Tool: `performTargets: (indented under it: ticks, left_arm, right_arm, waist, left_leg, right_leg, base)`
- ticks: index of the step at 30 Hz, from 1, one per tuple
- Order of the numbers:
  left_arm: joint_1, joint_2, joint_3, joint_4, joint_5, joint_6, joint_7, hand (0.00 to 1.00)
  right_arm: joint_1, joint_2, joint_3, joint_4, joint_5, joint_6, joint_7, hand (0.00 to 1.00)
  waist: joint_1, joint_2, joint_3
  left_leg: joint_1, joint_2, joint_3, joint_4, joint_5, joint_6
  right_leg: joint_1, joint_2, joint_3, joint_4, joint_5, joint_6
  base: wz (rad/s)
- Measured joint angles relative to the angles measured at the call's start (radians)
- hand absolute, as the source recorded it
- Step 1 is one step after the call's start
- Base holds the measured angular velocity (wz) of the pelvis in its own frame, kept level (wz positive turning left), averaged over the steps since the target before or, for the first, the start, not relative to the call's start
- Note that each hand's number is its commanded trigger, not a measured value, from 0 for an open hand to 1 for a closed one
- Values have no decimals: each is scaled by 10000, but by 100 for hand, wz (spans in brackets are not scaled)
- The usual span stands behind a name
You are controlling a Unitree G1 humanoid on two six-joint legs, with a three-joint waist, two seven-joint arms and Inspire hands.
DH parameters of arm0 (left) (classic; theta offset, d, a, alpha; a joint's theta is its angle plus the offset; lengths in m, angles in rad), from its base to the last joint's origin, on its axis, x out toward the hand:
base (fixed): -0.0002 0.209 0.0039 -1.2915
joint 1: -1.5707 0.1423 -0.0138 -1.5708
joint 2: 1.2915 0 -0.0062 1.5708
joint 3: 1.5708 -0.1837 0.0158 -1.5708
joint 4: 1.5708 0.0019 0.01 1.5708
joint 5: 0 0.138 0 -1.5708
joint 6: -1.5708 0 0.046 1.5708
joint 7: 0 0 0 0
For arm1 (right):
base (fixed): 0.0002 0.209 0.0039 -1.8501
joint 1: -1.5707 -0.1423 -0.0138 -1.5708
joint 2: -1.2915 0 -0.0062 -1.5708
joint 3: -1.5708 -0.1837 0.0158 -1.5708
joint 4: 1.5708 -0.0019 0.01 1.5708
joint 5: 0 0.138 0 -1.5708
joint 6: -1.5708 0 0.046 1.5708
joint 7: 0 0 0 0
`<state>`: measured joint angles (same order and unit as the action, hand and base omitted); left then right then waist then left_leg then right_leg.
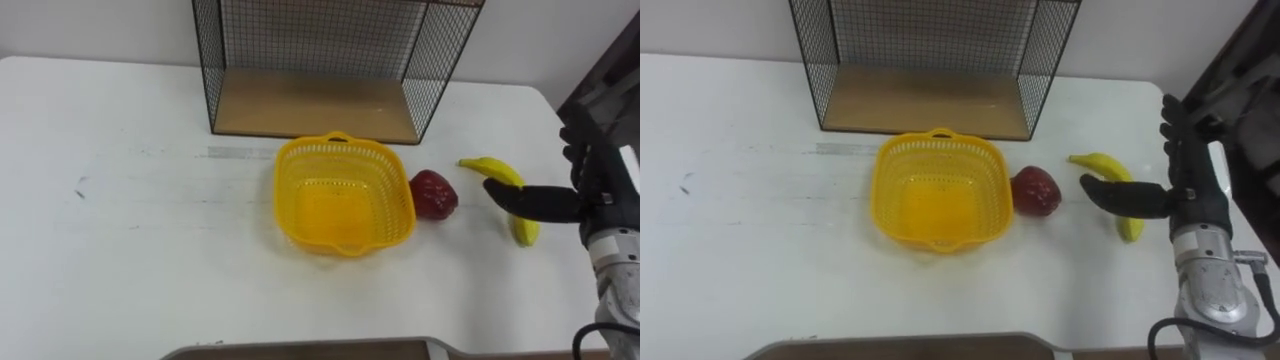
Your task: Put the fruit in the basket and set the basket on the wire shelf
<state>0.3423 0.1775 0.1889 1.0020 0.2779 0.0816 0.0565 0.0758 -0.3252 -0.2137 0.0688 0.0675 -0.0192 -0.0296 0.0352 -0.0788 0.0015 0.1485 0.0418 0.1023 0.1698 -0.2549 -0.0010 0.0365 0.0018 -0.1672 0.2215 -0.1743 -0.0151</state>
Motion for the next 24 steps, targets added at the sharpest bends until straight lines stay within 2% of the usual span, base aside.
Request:
performTargets:
  ticks: [10,13,17,24]
  left_arm:
    - [-16,41,-4,-11,38,-4,-9,0]
    - [-101,148,-113,0,92,-5,-65,0]
    - [-245,263,-187,12,102,-21,-97,0]
    - [-244,279,-292,16,195,-29,-269,0]
  right_arm:
    - [-3,0,177,20,-637,1,360,0]
    - [-189,-15,432,412,-975,0,483,0]
    - [-194,-15,570,510,-1184,0,699,0]
    - [-194,-24,759,509,-1571,-2,885,0]
  waist:
    - [8,-75,35]
    - [1,-99,39]
    - [43,-83,36]
    - [37,-26,19]
  left_leg:
    - [-26,-1,-1,1,0,0]
    - [-28,-1,-3,4,0,0]
    - [-29,-1,-5,4,0,0]
    - [-24,-1,-5,3,0,0]
  right_leg:
    - [-36,4,12,-5,-1,0]
    - [-33,10,22,-13,0,0]
    - [-30,12,21,-13,1,1]
    - [-21,15,23,-9,12,1]
  base:
    - [0]
    - [0]
    - [0]
    - [0]
